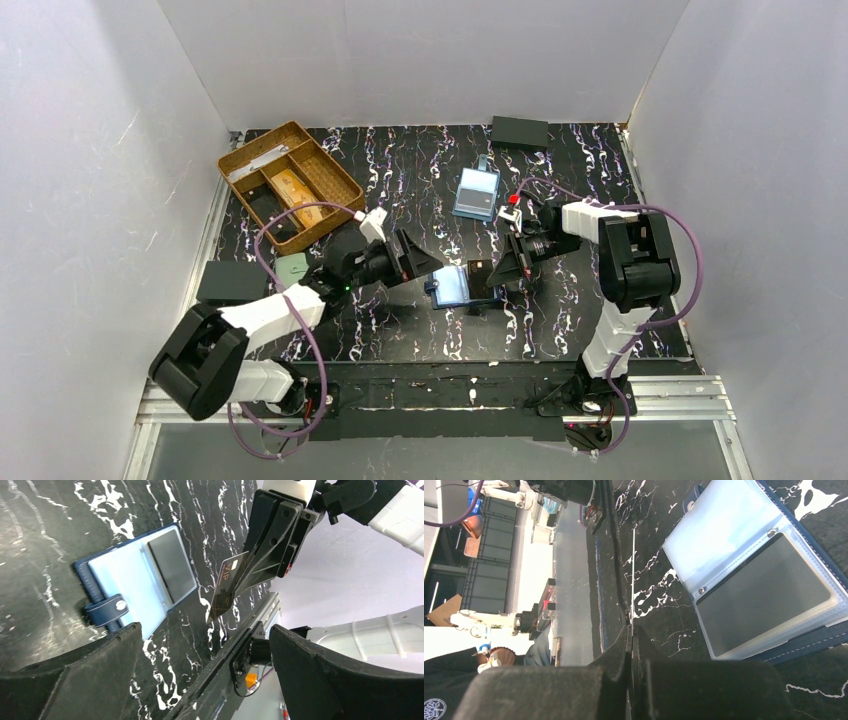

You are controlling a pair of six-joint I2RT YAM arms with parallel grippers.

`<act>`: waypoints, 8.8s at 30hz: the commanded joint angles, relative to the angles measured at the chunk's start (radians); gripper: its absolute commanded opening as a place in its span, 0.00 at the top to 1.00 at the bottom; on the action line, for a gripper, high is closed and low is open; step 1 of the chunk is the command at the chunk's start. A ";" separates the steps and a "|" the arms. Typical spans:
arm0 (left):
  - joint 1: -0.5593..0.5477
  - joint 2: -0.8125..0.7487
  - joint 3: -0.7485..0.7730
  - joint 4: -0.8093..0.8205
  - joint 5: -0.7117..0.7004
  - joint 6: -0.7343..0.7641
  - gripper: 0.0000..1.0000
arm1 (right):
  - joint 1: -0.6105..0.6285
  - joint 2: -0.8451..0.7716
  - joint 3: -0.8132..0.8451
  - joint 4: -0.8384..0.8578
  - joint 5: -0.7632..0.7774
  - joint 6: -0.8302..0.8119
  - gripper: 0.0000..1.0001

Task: Take the credit cards out of the card holder
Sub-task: Place the credit card in the storage box, then remove the credit card from the card holder.

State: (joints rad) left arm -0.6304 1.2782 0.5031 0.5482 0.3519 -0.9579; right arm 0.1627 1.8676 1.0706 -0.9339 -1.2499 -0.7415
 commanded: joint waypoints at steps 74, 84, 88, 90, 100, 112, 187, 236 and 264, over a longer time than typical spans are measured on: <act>0.874 0.083 0.640 -1.022 0.126 0.635 1.00 | -0.026 -0.180 0.028 -0.032 0.067 -0.038 0.17; 0.951 0.247 0.725 -0.996 0.080 0.656 1.00 | -0.028 -0.182 0.019 -0.015 0.077 -0.025 0.17; 0.956 0.303 0.782 -1.018 0.045 0.675 1.00 | -0.028 -0.179 0.018 -0.014 0.075 -0.024 0.17; 0.958 0.334 0.811 -1.033 0.028 0.686 1.00 | -0.028 -0.177 0.017 -0.014 0.075 -0.024 0.17; 0.965 0.411 0.858 -1.050 -0.013 0.690 1.00 | -0.028 -0.172 0.016 -0.012 0.077 -0.024 0.17; 0.964 0.531 0.928 -1.067 -0.031 0.651 1.00 | -0.028 -0.168 0.015 -0.012 0.078 -0.024 0.17; -0.172 0.189 0.245 -0.197 -0.042 0.042 0.28 | 0.083 -0.272 -0.159 0.597 0.415 0.778 0.34; -0.171 0.538 0.319 -0.066 -0.041 -0.060 0.64 | 0.077 -0.105 -0.205 0.674 0.485 0.859 0.65; -0.144 0.636 0.351 -0.024 -0.032 -0.116 0.77 | 0.037 -0.058 -0.190 0.676 0.407 0.878 0.78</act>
State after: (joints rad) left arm -0.7784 1.8919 0.8348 0.5394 0.3190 -1.0839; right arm 0.2024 1.7769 0.8733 -0.2581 -0.8487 0.1390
